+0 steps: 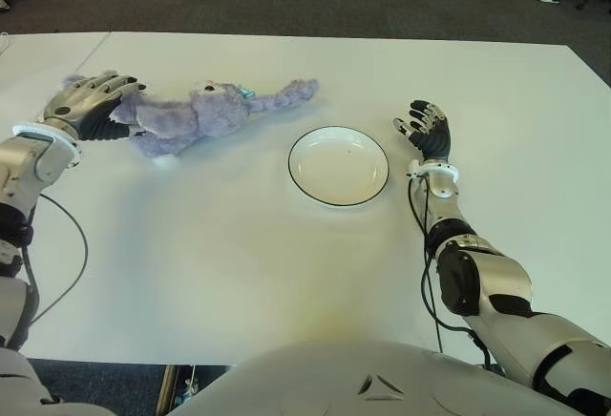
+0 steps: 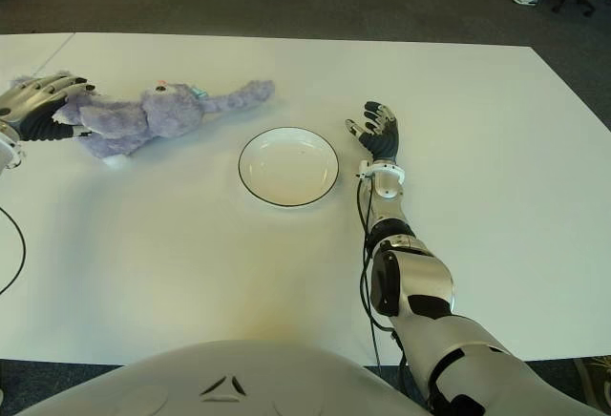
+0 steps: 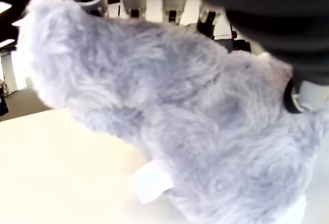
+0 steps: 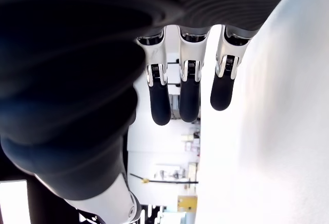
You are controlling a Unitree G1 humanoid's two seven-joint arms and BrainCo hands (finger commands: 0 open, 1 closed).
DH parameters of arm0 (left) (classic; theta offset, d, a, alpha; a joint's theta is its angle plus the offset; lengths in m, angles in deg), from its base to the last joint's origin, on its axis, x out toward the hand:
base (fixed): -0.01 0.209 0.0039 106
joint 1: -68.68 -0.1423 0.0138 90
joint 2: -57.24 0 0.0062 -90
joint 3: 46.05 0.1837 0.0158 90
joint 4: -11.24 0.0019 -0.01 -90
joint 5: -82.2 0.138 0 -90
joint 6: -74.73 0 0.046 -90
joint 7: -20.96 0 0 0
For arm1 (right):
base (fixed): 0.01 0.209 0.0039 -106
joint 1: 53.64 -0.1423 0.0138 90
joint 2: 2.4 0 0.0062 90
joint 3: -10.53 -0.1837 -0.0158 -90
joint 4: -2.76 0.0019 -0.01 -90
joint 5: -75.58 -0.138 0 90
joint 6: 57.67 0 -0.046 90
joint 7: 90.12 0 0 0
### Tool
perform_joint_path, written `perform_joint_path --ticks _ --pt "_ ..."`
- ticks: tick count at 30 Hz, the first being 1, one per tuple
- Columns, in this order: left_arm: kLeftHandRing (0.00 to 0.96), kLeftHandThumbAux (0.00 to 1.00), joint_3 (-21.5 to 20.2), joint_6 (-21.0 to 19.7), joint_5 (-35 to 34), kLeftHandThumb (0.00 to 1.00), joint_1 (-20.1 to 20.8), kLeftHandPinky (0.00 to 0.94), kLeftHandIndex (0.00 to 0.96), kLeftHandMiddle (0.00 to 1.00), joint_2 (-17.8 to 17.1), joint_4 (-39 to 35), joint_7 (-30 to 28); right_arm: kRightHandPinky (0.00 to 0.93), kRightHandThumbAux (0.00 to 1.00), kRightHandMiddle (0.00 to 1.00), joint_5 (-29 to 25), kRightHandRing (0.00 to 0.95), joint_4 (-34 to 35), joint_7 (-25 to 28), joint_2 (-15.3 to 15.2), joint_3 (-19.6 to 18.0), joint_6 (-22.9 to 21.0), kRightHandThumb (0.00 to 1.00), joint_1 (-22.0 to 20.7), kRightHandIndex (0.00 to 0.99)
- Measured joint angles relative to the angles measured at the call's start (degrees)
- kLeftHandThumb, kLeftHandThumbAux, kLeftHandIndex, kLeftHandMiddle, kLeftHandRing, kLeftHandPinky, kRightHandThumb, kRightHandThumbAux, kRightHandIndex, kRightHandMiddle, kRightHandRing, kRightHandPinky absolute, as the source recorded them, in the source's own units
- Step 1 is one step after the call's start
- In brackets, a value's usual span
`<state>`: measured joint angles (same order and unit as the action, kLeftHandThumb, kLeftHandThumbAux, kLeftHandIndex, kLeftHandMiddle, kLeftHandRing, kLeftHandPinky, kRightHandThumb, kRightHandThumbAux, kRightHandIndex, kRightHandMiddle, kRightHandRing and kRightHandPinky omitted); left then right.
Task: Put the doll into the plate.
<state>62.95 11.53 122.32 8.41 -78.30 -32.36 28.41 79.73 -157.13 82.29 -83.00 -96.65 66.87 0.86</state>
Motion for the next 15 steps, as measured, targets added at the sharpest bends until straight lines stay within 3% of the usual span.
perform_joint_path --ticks 8,15 --pt "0.002 0.305 0.13 -0.59 0.27 0.305 -0.59 0.000 0.005 0.023 -0.54 -1.72 -3.09 0.225 0.917 0.236 0.02 0.215 -0.05 -0.35 -0.21 0.23 -0.51 0.266 0.00 0.237" --pt "0.000 0.290 4.86 -3.43 4.87 0.290 4.29 0.000 0.029 0.010 5.00 4.54 -3.48 0.225 0.912 0.245 0.01 0.225 -0.06 -0.60 -0.55 0.23 -1.17 0.291 0.03 0.251"
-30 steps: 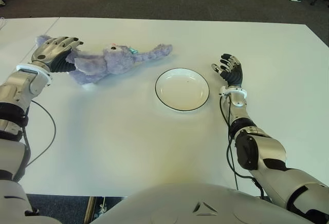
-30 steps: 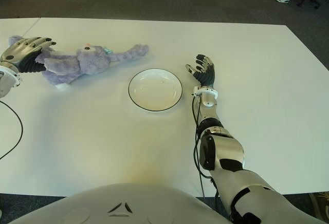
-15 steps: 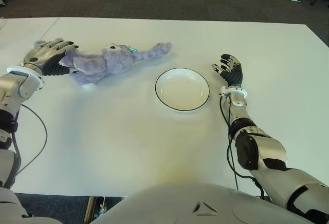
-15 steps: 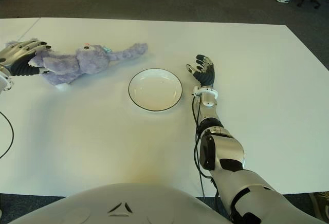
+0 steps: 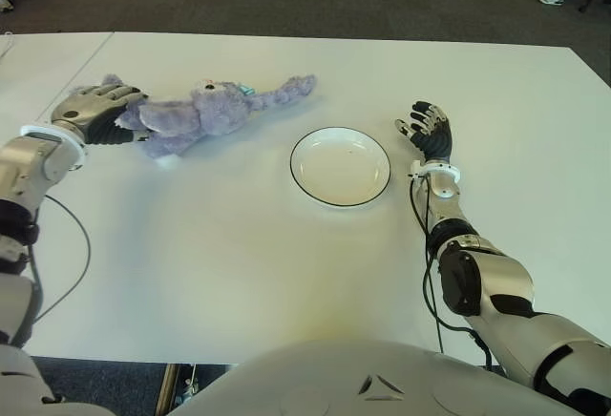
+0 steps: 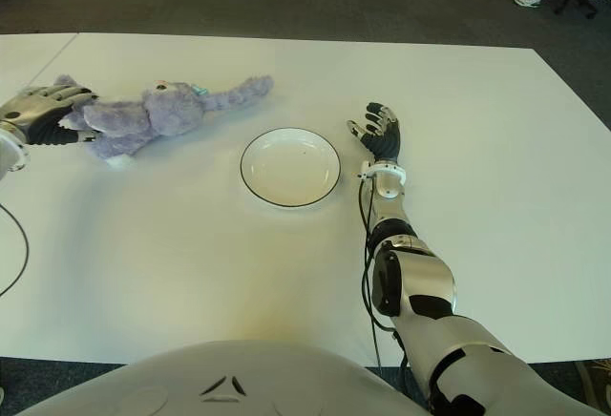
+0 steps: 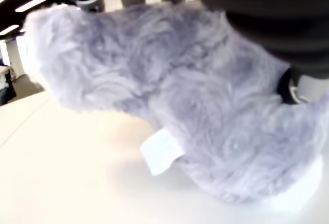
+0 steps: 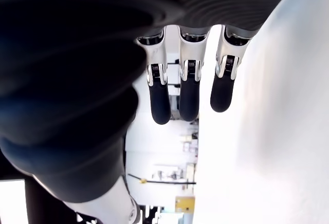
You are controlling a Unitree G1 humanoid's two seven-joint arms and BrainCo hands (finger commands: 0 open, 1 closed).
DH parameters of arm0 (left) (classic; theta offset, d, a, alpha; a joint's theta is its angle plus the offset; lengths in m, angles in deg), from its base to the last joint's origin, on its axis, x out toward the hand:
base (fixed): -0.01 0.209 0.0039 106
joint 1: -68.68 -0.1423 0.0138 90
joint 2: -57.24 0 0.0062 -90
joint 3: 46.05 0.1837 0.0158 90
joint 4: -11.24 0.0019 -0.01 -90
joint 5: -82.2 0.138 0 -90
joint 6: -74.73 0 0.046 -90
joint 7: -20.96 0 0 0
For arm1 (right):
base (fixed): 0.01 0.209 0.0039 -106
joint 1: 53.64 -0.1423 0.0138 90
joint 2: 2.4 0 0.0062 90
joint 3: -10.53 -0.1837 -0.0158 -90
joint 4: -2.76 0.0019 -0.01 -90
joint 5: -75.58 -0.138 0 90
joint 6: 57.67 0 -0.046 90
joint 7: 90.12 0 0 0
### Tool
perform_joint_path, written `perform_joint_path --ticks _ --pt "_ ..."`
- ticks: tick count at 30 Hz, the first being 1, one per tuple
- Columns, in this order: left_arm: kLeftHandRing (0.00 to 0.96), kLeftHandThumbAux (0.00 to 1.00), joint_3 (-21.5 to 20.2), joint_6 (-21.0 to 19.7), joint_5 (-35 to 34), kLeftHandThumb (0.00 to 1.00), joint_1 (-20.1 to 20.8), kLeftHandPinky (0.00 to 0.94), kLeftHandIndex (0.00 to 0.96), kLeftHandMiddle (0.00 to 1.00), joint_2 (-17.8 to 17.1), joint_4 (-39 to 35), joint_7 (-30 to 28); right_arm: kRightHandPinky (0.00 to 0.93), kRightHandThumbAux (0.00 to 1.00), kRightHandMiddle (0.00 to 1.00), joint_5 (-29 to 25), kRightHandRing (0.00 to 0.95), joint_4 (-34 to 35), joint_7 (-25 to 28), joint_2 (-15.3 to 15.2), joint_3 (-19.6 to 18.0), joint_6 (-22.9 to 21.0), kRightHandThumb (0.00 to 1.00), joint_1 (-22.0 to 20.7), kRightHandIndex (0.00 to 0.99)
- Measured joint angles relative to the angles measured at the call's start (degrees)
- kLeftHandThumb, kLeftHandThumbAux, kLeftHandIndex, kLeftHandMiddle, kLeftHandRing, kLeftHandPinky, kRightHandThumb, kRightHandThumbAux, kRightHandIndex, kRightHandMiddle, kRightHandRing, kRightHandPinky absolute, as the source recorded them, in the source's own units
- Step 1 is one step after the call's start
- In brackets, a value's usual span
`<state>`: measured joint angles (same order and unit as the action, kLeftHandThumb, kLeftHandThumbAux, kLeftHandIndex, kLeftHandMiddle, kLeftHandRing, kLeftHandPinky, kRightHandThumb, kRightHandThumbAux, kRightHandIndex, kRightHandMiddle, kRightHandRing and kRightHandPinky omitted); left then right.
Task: Put the doll into the plate.
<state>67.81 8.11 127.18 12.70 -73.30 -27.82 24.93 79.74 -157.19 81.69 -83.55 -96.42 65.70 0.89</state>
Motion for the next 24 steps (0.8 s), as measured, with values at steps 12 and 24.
perform_joint_path --ticks 12,24 --pt "0.000 0.319 10.87 -0.76 11.41 0.271 11.35 0.000 0.091 0.021 4.23 5.13 1.82 0.227 0.909 0.256 -0.12 0.233 0.00 0.29 -0.09 -0.16 -0.13 0.350 0.00 0.266" --pt "0.000 0.322 21.63 -5.12 19.75 0.285 20.64 0.000 0.168 0.009 12.70 17.60 9.92 0.219 0.911 0.253 -0.17 0.226 0.00 0.46 -0.23 -0.48 -0.25 0.349 0.00 0.258"
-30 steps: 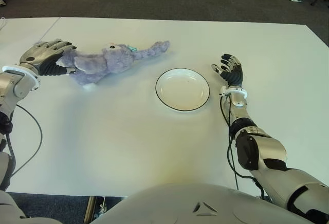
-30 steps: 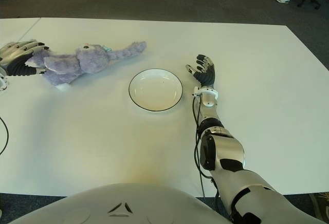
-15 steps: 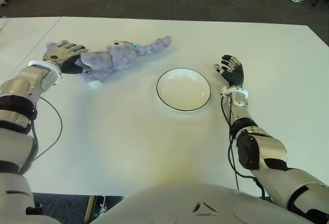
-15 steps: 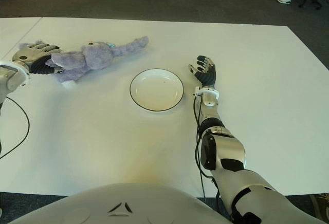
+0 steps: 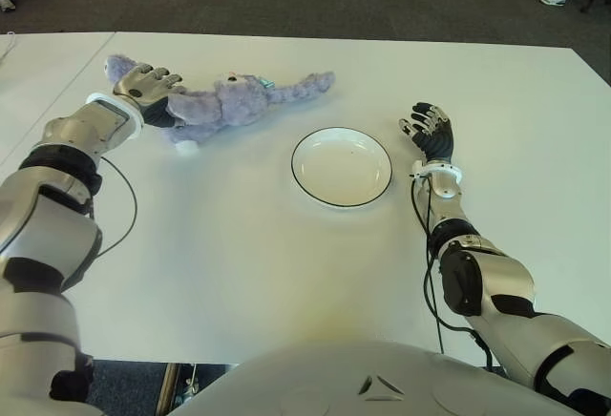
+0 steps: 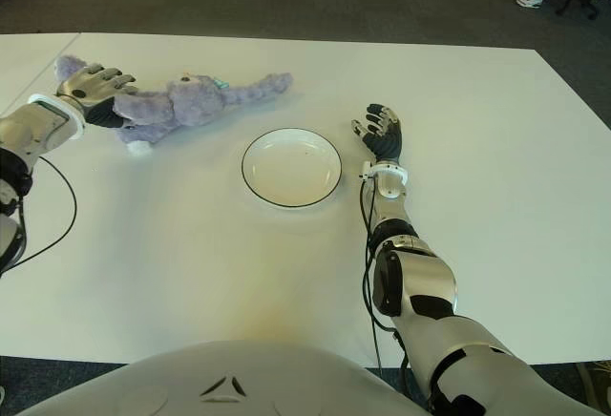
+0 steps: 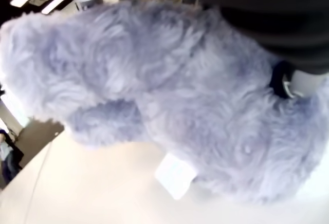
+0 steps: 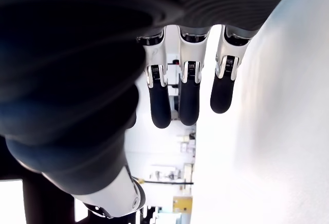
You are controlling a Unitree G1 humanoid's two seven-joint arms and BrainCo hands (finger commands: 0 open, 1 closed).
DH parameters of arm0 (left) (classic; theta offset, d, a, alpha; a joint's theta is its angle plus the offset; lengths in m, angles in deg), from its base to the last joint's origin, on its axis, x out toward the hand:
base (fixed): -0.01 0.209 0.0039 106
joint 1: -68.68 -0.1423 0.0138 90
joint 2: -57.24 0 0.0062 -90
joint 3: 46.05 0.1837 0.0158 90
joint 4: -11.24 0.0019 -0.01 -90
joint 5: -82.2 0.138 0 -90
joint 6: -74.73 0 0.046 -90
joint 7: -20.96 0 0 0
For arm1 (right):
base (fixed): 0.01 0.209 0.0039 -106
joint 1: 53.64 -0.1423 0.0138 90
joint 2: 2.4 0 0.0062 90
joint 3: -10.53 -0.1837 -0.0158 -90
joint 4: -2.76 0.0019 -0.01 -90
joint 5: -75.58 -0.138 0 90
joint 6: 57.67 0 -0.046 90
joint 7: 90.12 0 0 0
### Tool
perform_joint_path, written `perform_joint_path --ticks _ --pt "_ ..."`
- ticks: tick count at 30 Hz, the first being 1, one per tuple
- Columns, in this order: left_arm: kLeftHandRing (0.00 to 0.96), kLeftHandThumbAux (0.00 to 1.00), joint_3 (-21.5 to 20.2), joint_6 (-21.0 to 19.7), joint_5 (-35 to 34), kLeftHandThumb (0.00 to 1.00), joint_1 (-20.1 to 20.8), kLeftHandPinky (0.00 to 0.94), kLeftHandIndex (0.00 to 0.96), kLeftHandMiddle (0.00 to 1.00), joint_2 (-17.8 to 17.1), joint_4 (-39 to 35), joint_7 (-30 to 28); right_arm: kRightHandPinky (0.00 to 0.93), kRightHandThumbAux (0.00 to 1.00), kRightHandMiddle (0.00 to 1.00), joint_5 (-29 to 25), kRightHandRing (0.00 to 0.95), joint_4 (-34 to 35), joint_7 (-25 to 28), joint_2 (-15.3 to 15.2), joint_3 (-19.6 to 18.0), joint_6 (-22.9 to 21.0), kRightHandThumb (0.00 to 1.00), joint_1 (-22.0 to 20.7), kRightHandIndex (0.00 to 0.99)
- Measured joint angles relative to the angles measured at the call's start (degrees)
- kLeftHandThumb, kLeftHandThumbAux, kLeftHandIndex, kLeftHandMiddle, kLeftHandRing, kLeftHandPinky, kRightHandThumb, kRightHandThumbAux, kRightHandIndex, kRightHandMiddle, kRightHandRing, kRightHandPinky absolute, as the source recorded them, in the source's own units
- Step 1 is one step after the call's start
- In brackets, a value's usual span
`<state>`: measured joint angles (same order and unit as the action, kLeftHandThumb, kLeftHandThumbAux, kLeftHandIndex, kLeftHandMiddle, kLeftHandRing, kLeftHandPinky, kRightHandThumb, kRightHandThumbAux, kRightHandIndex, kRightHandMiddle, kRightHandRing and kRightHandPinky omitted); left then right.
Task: Put the doll into the plate.
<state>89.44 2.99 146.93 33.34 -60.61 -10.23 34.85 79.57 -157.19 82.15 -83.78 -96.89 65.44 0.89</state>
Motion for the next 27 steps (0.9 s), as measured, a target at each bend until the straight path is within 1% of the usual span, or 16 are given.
perform_joint_path --ticks 4,7,13,15,16,17,18,20,22,23,24,25,27 --pt "0.000 0.322 2.69 -2.42 1.41 0.283 2.16 0.000 0.157 0.003 3.48 3.41 1.42 0.226 0.910 0.256 0.00 0.229 -0.03 0.00 -0.10 -0.14 -0.04 0.360 0.03 0.263" --pt "0.000 0.327 4.27 -3.86 2.18 0.308 3.07 0.000 0.170 0.005 5.53 5.05 2.85 0.238 0.903 0.262 0.01 0.239 -0.03 -0.02 -0.16 -0.16 -0.04 0.357 0.03 0.264" --pt "0.000 0.336 7.08 -6.94 2.91 0.350 3.94 0.000 0.229 0.004 9.02 7.30 5.33 0.238 0.900 0.254 0.21 0.241 -0.03 -0.62 -0.28 0.11 -0.04 0.321 0.04 0.248" --pt "0.000 0.343 7.65 -7.74 2.92 0.375 4.32 0.023 0.247 0.005 10.15 8.05 5.69 0.239 0.900 0.250 0.30 0.239 -0.06 -0.84 -0.32 0.28 -0.04 0.318 0.04 0.247" --pt "0.122 0.377 7.83 -7.98 2.92 0.472 4.45 0.219 0.304 0.092 10.54 8.26 5.80 0.241 0.901 0.250 0.31 0.239 -0.08 -0.88 -0.34 0.36 -0.04 0.319 0.04 0.251" --pt "0.143 0.382 8.09 -8.25 2.92 0.490 4.59 0.253 0.313 0.107 10.96 8.51 5.98 0.241 0.901 0.249 0.34 0.239 -0.09 -0.98 -0.36 0.45 -0.04 0.319 0.04 0.252" --pt "0.247 0.400 8.39 -8.44 2.91 0.553 4.75 0.372 0.334 0.182 11.37 8.65 6.10 0.242 0.903 0.249 0.37 0.238 -0.10 -1.09 -0.38 0.52 -0.04 0.321 0.04 0.254" --pt "0.294 0.413 8.75 -8.72 2.89 0.598 4.88 0.414 0.341 0.221 11.98 8.88 6.65 0.242 0.905 0.252 0.39 0.239 -0.11 -1.23 -0.40 0.60 -0.05 0.324 0.04 0.257" --pt "0.323 0.427 8.86 -8.85 2.80 0.639 4.88 0.423 0.345 0.255 12.44 9.13 7.47 0.244 0.904 0.257 0.38 0.243 -0.11 -1.25 -0.40 0.62 -0.04 0.339 0.04 0.261" --pt "0.325 0.428 8.87 -8.90 2.74 0.642 4.87 0.423 0.346 0.259 12.63 9.23 7.90 0.244 0.904 0.258 0.37 0.243 -0.11 -1.25 -0.40 0.62 -0.04 0.341 0.04 0.261" --pt "0.418 0.619 8.85 -8.96 2.68 0.698 4.84 0.510 0.404 0.359 12.85 9.31 8.33 0.245 0.905 0.262 0.36 0.247 -0.11 -1.24 -0.40 0.62 -0.04 0.346 0.04 0.263" --pt "0.442 0.667 8.84 -9.07 2.64 0.713 4.80 0.533 0.419 0.385 13.02 9.35 8.64 0.245 0.905 0.264 0.35 0.248 -0.11 -1.24 -0.40 0.62 -0.04 0.350 0.03 0.264" --pt "0.573 0.680 8.77 -9.45 2.25 0.721 4.64 0.630 0.426 0.515 13.52 9.43 9.38 0.245 0.903 0.266 0.34 0.251 -0.11 -1.23 -0.39 0.62 -0.04 0.354 0.02 0.264"
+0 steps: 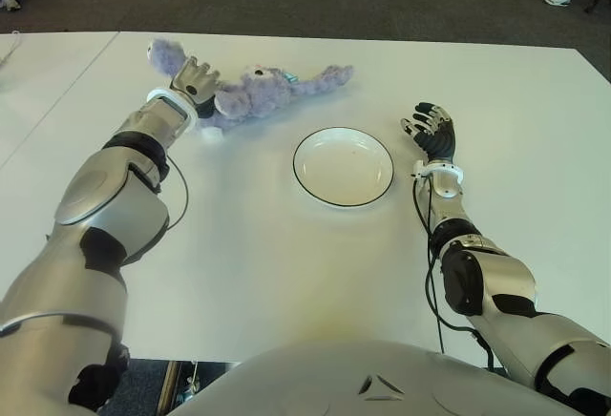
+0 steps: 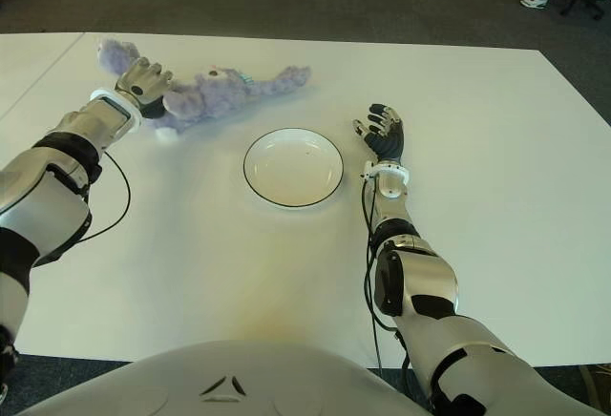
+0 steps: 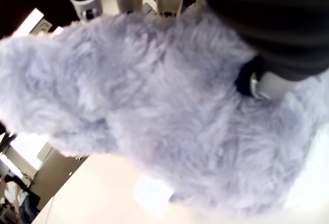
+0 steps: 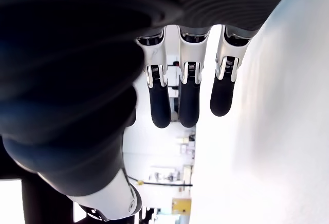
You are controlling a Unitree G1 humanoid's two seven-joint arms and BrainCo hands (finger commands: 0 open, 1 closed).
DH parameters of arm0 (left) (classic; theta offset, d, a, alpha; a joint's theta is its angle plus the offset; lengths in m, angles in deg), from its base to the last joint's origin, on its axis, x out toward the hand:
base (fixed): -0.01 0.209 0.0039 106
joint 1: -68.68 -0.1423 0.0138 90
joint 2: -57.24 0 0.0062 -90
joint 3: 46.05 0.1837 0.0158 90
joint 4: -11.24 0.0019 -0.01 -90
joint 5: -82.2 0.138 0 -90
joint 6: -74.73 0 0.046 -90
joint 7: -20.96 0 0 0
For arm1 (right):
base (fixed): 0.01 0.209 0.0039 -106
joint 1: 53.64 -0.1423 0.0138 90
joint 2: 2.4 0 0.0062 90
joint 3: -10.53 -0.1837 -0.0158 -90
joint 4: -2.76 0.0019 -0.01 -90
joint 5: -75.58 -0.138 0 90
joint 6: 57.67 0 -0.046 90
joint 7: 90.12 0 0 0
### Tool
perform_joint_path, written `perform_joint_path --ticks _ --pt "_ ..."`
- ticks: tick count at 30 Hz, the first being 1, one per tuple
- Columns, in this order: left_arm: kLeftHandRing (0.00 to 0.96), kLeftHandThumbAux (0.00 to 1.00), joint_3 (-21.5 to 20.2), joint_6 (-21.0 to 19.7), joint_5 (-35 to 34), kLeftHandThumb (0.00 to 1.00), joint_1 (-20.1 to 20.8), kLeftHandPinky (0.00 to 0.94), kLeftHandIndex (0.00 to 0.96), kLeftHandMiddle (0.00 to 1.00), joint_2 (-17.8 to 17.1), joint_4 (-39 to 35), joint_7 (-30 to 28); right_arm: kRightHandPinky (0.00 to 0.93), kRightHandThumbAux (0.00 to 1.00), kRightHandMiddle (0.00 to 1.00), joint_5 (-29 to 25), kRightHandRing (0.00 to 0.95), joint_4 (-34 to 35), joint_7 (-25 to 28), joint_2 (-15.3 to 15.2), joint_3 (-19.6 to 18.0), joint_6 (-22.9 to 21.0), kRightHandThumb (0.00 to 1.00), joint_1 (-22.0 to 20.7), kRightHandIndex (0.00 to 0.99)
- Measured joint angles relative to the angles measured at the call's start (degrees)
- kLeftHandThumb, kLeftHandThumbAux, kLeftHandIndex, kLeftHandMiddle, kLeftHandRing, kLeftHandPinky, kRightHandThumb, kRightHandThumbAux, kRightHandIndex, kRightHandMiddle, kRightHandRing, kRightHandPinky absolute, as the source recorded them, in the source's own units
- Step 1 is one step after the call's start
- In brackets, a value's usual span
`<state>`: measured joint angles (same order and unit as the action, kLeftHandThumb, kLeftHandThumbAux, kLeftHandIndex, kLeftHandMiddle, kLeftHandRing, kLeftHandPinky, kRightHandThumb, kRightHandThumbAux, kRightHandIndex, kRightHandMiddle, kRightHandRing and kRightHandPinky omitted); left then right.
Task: Put the doll into the plate.
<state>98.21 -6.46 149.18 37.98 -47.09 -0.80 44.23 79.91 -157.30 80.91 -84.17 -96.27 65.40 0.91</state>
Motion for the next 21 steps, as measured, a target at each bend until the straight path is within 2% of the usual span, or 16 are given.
perform_joint_path --ticks 1,3,10,13,21 --pt "0.604 0.659 -0.07 -0.25 -0.21 0.817 -0.12 0.662 0.423 0.561 0.28 0.03 0.33 0.249 0.900 0.266 0.00 0.252 0.00 0.00 0.00 0.00 0.00 0.352 0.00 0.262" --pt "0.622 0.654 -0.47 -1.02 -0.94 0.847 -0.57 0.669 0.423 0.579 0.83 0.10 0.86 0.249 0.898 0.266 0.00 0.253 0.00 0.00 0.02 0.01 0.00 0.349 -0.02 0.260" --pt "0.699 0.656 -3.62 -4.49 -4.71 0.855 -3.66 0.711 0.424 0.608 2.01 0.21 2.20 0.271 0.896 0.277 -0.01 0.266 0.00 -0.02 0.11 0.09 0.00 0.349 -0.05 0.257" --pt "0.698 0.657 -4.44 -5.02 -5.94 0.855 -4.33 0.679 0.423 0.608 2.01 0.13 2.94 0.278 0.894 0.281 -0.10 0.271 0.00 0.02 0.18 0.06 0.00 0.366 -0.06 0.260" --pt "0.698 0.657 -4.84 -5.06 -7.02 0.855 -4.84 0.677 0.423 0.608 1.71 0.00 4.11 0.277 0.891 0.283 -0.25 0.275 0.00 0.47 0.30 -0.05 0.00 0.361 -0.09 0.258"
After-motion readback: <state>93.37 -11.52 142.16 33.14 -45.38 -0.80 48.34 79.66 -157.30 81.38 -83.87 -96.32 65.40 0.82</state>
